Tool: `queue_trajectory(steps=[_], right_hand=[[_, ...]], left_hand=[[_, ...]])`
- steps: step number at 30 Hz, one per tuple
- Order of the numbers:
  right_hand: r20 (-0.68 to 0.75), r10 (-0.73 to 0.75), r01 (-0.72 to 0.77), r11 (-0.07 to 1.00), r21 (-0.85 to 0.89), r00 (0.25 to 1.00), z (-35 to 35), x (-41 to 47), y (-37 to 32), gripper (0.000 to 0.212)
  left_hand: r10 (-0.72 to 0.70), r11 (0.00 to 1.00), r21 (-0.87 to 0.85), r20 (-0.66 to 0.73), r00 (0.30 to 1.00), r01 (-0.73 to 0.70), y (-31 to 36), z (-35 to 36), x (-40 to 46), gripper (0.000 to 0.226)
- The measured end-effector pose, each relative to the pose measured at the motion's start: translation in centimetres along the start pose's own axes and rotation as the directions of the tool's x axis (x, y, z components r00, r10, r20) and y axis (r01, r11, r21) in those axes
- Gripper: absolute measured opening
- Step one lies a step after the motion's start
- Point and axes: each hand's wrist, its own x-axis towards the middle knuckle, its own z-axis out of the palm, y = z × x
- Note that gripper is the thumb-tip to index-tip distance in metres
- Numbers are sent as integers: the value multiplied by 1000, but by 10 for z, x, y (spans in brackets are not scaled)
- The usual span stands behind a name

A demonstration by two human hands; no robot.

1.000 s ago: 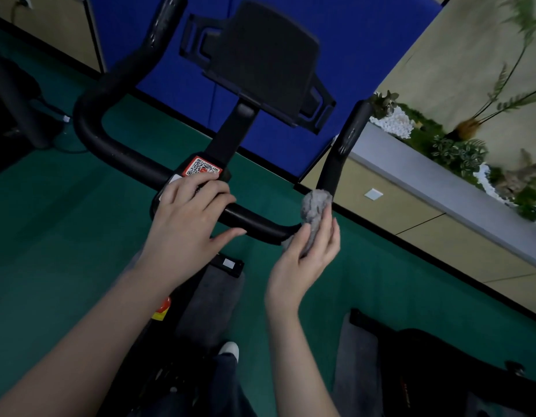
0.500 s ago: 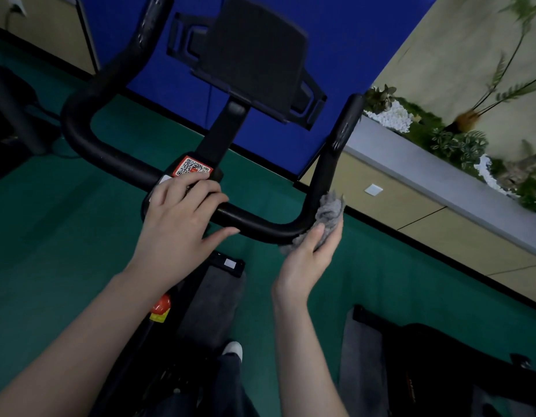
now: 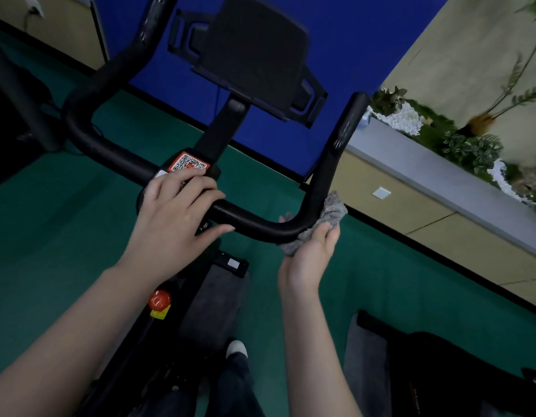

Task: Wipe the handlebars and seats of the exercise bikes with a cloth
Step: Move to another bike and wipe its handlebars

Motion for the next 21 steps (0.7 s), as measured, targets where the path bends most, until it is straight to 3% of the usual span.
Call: queue_trajectory(steps=[8,12,14,17,19,21], right_hand=[[201,206,-209,978,-7,957,-20,-2,-6,42],[202,178,-167,983,-70,963,-19,14,-15,43],[205,89,-54,984,-170,975,-21,15,-14,46],[309,-189,287,905,-314,932,-26,22,-14,44],[427,-355,519,769,-372,831,-26,35,-20,42],[612,-403,700,605,-380,681,-24,51,-30,40]], left_hand=[[-36,997,-64,28,999,37,27,-3,3,61],[-42,993,-103,67,997,49,68,12,9,57],[-74,989,-124,96,993,85,85,20,11,56],[-133,982,-125,92,987,144,97,30,12,49],[-172,975,-135,54,984,178,100,34,14,44],[-207,965,-154,36,978,210,101,35,14,42]])
